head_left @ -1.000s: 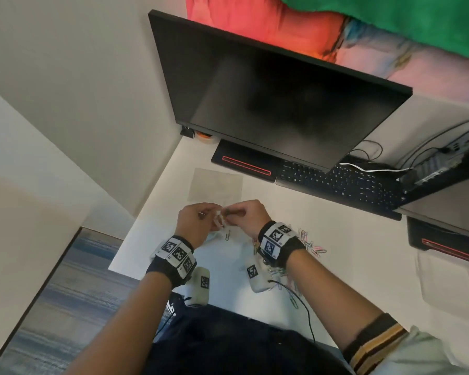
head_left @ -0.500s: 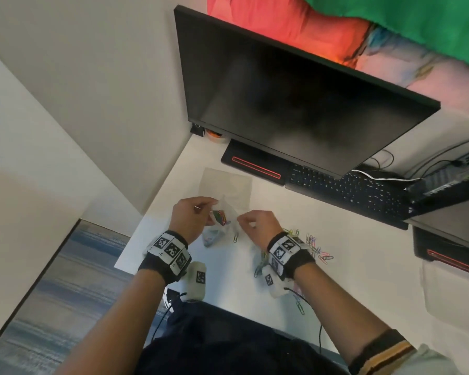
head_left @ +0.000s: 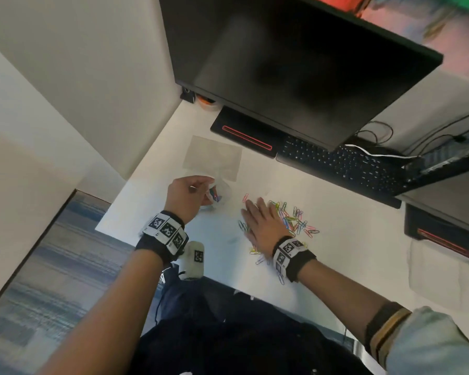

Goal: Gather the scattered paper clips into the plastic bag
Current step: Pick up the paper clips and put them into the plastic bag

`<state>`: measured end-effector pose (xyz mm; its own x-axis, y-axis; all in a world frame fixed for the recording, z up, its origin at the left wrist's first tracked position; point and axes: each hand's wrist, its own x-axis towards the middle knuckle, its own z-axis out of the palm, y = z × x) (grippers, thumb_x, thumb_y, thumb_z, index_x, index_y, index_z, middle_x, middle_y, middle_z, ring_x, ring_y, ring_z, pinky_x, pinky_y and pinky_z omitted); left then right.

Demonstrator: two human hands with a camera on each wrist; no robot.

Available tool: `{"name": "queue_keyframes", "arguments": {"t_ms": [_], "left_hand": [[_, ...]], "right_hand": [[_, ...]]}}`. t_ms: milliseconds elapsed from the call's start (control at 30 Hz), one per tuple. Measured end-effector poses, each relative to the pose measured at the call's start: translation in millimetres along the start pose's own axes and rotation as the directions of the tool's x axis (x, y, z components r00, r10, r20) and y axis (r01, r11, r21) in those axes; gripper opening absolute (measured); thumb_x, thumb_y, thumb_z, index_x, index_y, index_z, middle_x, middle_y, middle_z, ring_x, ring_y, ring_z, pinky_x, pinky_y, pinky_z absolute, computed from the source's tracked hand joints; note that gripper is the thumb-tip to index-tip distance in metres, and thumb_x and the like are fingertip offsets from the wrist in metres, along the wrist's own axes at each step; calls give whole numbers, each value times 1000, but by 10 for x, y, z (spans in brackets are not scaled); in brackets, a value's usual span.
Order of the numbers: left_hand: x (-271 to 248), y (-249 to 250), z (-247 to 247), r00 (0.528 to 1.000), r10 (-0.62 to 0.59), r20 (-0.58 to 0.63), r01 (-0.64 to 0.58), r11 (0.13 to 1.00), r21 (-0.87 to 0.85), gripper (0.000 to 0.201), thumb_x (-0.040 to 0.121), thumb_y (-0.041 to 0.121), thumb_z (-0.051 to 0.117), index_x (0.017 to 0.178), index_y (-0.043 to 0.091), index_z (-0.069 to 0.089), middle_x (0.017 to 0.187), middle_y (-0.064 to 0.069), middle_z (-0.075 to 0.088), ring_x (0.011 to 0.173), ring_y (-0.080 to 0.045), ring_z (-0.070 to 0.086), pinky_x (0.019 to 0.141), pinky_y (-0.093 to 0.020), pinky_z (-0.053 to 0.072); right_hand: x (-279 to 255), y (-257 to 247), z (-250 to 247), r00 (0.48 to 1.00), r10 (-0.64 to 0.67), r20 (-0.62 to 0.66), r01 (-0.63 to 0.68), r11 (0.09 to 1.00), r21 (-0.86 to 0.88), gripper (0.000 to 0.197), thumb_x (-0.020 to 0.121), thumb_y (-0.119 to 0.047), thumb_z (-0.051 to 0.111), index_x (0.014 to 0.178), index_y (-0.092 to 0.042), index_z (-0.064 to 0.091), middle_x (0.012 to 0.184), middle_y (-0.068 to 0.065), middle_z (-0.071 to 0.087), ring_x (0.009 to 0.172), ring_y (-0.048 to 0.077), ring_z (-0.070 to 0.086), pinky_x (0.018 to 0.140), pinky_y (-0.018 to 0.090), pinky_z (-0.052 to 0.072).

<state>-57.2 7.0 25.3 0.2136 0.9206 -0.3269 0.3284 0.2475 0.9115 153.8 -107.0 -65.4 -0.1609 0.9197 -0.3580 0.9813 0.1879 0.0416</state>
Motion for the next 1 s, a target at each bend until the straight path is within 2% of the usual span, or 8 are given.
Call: {"name": "queue_keyframes", "arguments": {"t_ms": [200,333,433,500,600,667,867,1000], "left_hand": [[-126,68,187,999,51,-3,-50,997,66,17,96,7,57,98,11,73,74,-6,70,52,-7,69,52,-14,53],[-136,62,285,998,57,16,-59,988,143,17,96,11,58,102,13,74,82,-9,73,66,-23,74,61,-25,57],[-90,107,348,996,86,34,-92,968,235,18,96,11,58,102,13,75,89,-8,74,68,-23,73,65,-22,57],[-72,147,390,994,95,44,-104,956,275,20,95,10,56,100,15,75,84,-10,74,59,-12,69,58,-14,54],[-58,167,482,995,75,70,-91,960,265,24,96,10,53,93,21,74,81,-13,76,50,-3,66,57,-24,59],[-69,178,547,994,63,94,-87,958,275,25,96,10,53,91,24,73,82,-13,76,52,-4,68,59,-28,60],[-99,243,665,990,75,124,-111,942,317,23,96,8,53,98,17,74,80,-10,74,47,2,63,50,-9,49],[-88,216,667,985,119,128,-157,923,351,23,96,9,55,96,21,74,74,-4,72,48,3,63,49,-10,48]], "right_hand": [[83,222,-151,997,78,-24,-72,976,206,30,85,-11,63,114,-12,58,120,7,49,107,26,53,85,35,51],[105,504,-239,953,300,-42,-242,838,489,17,87,-12,62,98,-11,74,104,8,67,95,26,64,86,32,52],[14,790,-288,826,564,29,-343,461,818,10,79,-13,75,88,-10,78,89,7,74,83,18,68,83,23,52],[-82,915,-327,776,580,248,-314,15,949,9,76,-4,77,84,-8,77,89,9,75,77,17,71,82,27,58],[-164,985,-460,808,442,390,-186,-437,880,13,78,4,73,91,2,72,99,18,72,84,22,73,78,29,59],[-161,930,-579,859,350,373,-113,-581,806,18,79,7,70,96,7,69,98,21,71,87,27,72,80,30,59],[28,416,-779,928,256,272,-102,-527,844,14,79,8,71,93,8,69,89,19,72,82,25,72,73,25,60],[219,149,-697,913,380,150,-125,-90,988,18,81,0,69,96,-6,75,96,11,74,87,21,71,85,34,58]]}}
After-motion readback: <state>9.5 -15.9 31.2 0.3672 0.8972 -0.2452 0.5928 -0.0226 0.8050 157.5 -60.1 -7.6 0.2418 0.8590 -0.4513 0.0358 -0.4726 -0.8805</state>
